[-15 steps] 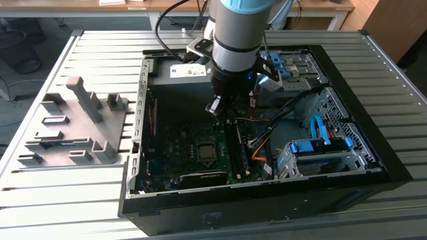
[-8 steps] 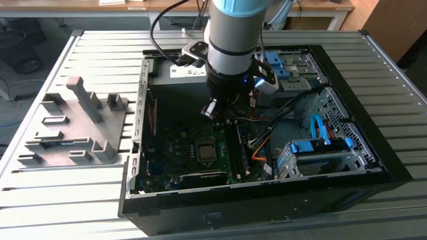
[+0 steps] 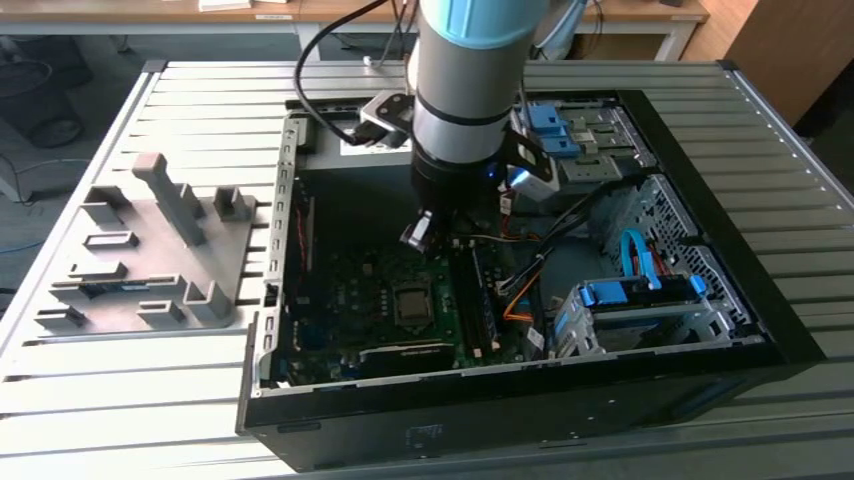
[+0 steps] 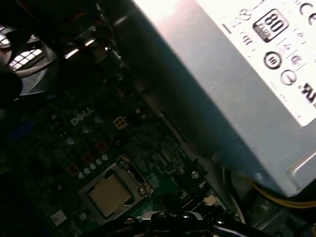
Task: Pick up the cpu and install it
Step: 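Install the first cpu locking lever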
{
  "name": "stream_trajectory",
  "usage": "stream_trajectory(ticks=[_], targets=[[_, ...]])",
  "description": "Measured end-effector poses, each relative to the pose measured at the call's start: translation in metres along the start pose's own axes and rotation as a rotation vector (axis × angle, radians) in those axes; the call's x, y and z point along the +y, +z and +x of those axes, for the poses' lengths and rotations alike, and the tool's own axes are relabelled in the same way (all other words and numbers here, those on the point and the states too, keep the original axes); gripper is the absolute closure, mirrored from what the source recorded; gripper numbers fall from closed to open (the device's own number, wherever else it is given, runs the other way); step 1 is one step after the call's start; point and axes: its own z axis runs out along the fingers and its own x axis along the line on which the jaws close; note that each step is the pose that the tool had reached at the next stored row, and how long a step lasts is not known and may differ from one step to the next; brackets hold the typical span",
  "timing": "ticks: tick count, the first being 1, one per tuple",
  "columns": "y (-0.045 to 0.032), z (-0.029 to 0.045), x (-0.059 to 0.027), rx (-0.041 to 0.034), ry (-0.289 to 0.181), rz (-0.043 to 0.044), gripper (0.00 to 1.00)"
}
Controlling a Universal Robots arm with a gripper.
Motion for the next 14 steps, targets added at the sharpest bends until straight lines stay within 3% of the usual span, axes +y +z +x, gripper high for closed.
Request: stream_trajectory(ticks=[14], targets=[[-0.0015,0.0219,-0.0137,0.0019,-0.013,0.0003,0.90]])
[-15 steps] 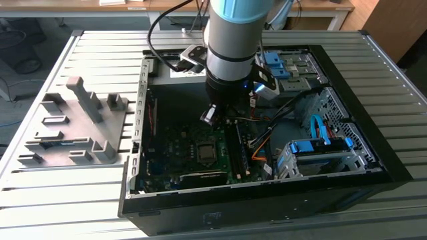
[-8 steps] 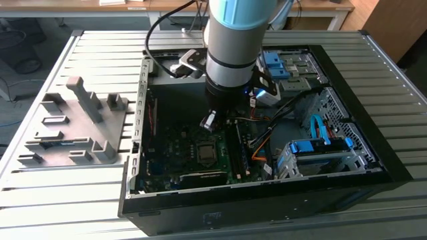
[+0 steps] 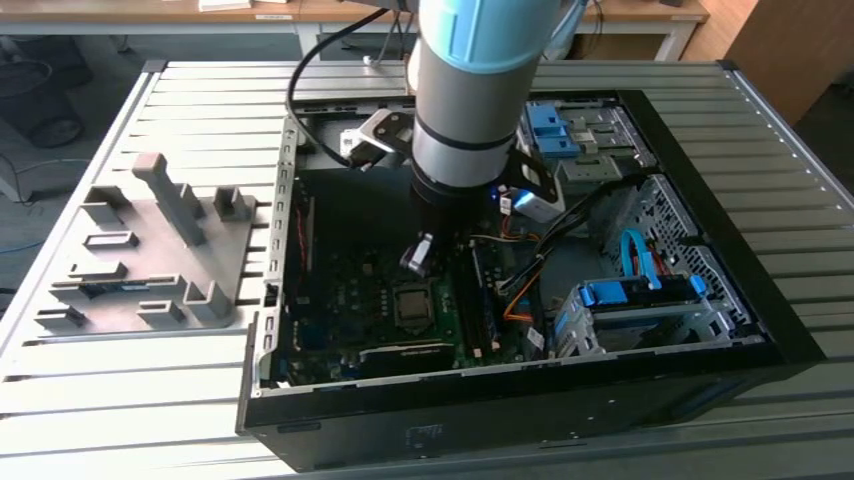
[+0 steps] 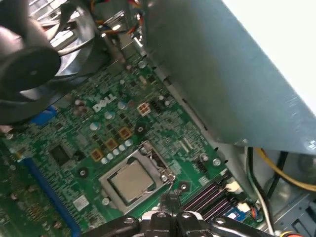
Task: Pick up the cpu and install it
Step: 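Install the first cpu locking lever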
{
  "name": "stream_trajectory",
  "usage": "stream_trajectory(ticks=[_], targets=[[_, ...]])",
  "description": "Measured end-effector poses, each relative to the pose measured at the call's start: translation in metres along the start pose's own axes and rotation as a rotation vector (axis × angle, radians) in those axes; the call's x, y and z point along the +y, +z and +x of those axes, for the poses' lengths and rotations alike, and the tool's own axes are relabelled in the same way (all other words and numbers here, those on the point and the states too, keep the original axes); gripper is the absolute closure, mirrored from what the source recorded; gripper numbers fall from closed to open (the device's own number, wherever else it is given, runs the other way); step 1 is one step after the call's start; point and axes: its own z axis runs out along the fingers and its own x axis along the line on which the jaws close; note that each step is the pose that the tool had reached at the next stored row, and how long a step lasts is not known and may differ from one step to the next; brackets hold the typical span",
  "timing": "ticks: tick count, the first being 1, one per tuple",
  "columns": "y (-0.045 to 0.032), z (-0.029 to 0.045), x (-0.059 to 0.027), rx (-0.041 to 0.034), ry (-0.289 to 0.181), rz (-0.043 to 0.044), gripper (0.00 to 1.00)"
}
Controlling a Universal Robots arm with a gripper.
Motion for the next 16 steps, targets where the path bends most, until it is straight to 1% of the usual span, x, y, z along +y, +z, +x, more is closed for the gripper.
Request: stream_trajectory(ticks=[1,3,7,12,14,16], targets=[[0.0002,0.0006,-0.0004,0.0003,-0.003,0.0000,0.90],[0.0008,0.0006,-0.0004,0.0024,-0.027,-0.0002,0.90],[0.0023,0.0007,-0.0006,0.0077,-0.100,-0.0018,0.90],[0.0038,0.0006,-0.0009,0.0132,-0.178,-0.0036,0.90],[0.0042,0.0004,-0.0012,0.0144,-0.192,-0.0039,0.90],[0.0046,0.0004,-0.0013,0.0145,-0.194,-0.0040,0.90]])
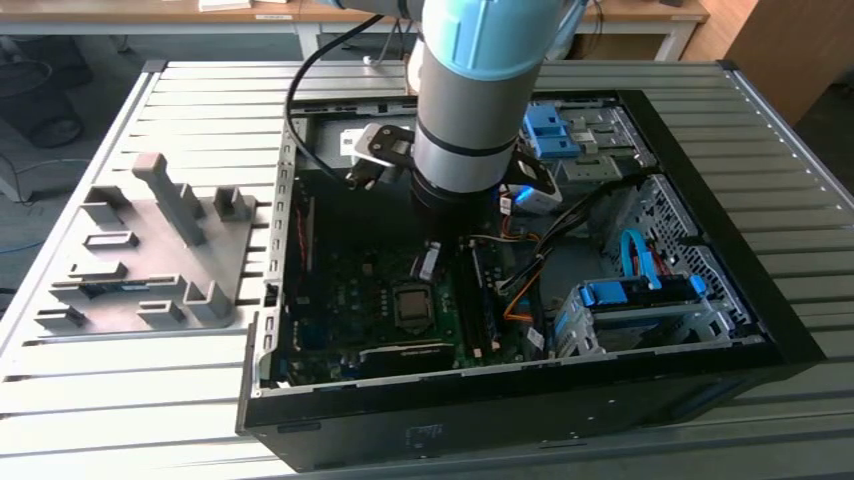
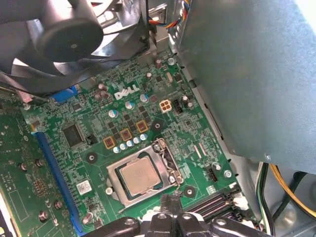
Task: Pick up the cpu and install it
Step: 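Install the first cpu locking lever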
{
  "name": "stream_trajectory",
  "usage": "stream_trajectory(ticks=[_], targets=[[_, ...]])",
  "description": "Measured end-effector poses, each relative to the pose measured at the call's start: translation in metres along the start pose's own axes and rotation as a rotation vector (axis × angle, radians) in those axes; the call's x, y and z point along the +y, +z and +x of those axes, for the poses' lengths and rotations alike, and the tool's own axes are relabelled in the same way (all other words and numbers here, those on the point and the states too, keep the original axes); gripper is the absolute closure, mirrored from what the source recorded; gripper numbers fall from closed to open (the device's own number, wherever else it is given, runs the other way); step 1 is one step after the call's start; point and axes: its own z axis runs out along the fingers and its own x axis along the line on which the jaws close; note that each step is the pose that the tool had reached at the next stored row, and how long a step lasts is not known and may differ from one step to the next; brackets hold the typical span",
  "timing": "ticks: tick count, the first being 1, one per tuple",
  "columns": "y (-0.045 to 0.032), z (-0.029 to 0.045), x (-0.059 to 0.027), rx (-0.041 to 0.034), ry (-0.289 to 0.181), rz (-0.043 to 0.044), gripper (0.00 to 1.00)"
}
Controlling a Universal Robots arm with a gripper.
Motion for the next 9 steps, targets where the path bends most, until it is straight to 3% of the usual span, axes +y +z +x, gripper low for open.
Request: stream_trajectory(ticks=[9], targets=[[0.0005,-0.0001,-0.0002,-0.0002,0.000,0.0000,0.90]])
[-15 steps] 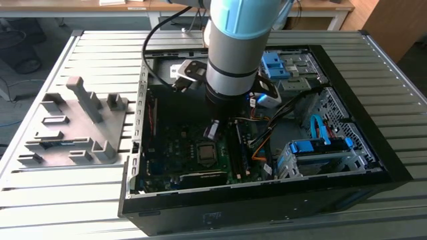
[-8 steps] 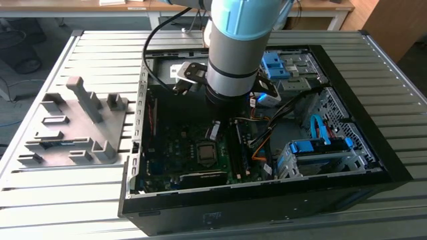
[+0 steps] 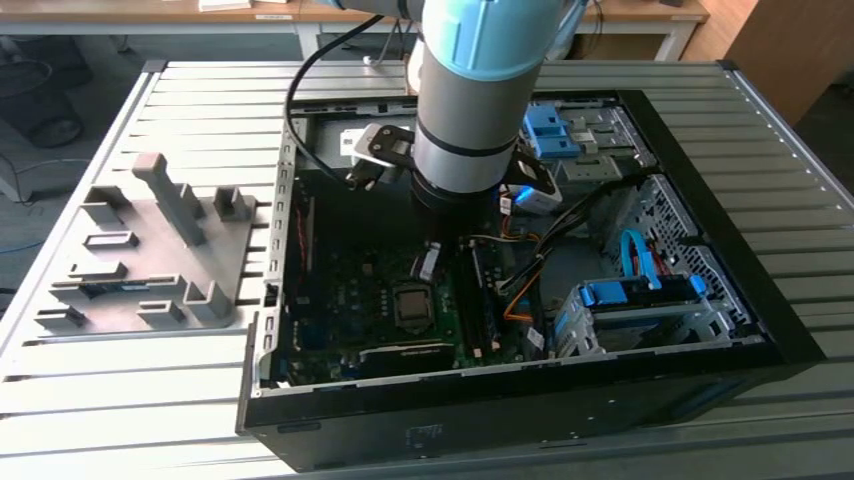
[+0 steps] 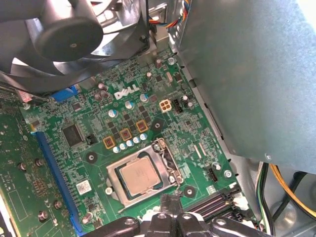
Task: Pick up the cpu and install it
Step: 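Install the first cpu locking lever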
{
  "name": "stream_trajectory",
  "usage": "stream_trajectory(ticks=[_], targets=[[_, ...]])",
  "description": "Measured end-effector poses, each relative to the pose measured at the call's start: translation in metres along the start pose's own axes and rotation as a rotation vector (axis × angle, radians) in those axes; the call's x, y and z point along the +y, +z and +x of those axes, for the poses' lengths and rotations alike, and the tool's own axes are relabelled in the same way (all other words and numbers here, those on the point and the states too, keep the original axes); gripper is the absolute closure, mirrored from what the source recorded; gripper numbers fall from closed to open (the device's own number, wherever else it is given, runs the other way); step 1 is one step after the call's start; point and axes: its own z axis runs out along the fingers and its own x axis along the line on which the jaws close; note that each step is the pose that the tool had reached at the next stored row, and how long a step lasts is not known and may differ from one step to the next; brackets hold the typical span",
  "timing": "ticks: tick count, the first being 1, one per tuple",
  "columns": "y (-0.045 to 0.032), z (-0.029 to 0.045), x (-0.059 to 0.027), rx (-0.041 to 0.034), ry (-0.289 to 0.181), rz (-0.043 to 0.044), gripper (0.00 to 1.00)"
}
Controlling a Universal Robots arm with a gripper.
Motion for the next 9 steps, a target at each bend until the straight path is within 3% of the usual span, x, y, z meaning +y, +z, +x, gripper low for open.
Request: stream_trajectory(ticks=[9], targets=[[0.0022,-0.0018,-0.0043,0.0005,0.000,0.0000,0.90]])
